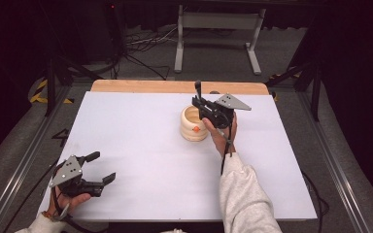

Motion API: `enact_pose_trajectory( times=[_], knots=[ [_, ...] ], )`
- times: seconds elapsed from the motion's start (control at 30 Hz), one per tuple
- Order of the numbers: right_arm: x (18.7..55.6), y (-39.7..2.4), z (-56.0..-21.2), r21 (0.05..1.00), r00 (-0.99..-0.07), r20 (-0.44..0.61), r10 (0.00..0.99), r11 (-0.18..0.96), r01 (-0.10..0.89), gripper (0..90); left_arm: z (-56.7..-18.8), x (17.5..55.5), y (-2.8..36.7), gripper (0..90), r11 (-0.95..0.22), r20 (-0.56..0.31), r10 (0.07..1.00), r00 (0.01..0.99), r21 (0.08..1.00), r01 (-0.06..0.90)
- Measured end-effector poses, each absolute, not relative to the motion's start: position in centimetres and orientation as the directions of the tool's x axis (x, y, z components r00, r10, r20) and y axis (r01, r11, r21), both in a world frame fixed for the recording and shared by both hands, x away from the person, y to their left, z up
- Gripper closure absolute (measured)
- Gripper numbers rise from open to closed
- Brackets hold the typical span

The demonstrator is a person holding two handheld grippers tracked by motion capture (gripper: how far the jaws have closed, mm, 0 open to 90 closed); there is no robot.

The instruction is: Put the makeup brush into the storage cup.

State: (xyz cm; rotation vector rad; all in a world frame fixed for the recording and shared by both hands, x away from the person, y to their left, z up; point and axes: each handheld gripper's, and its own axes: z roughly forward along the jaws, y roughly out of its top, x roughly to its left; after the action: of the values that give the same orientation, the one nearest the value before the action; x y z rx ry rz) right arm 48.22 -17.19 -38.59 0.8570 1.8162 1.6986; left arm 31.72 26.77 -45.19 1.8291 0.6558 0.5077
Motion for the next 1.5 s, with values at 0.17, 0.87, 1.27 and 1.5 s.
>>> enact_pose_trajectory(
  times=[0.17, 0.87, 1.27, 1.5],
  knots=[
    [48.4, -17.2, -39.0, 0.993, -0.665, 0.064, 0.744, 0.021, 0.12, 79.4, -45.2, 31.7, 26.8, 9.1, -0.265, 0.025, 0.653, 0.757, 0.944, 0.197],
    [47.8, -16.8, -40.2, 0.988, -0.662, 0.062, 0.747, 0.046, 0.145, 79.3, -45.3, 31.7, 26.8, 9.2, -0.271, 0.023, 0.648, 0.761, 0.941, 0.203],
    [47.5, -17.0, -41.1, 0.984, -0.649, 0.062, 0.758, 0.063, 0.167, 79.2, -45.3, 31.7, 26.7, 9.3, -0.275, 0.025, 0.648, 0.761, 0.939, 0.204],
    [47.3, -17.0, -41.3, 0.983, -0.647, 0.057, 0.761, 0.07, 0.17, 79.1, -45.3, 31.7, 26.7, 9.3, -0.278, 0.028, 0.648, 0.761, 0.939, 0.202]
  ],
)
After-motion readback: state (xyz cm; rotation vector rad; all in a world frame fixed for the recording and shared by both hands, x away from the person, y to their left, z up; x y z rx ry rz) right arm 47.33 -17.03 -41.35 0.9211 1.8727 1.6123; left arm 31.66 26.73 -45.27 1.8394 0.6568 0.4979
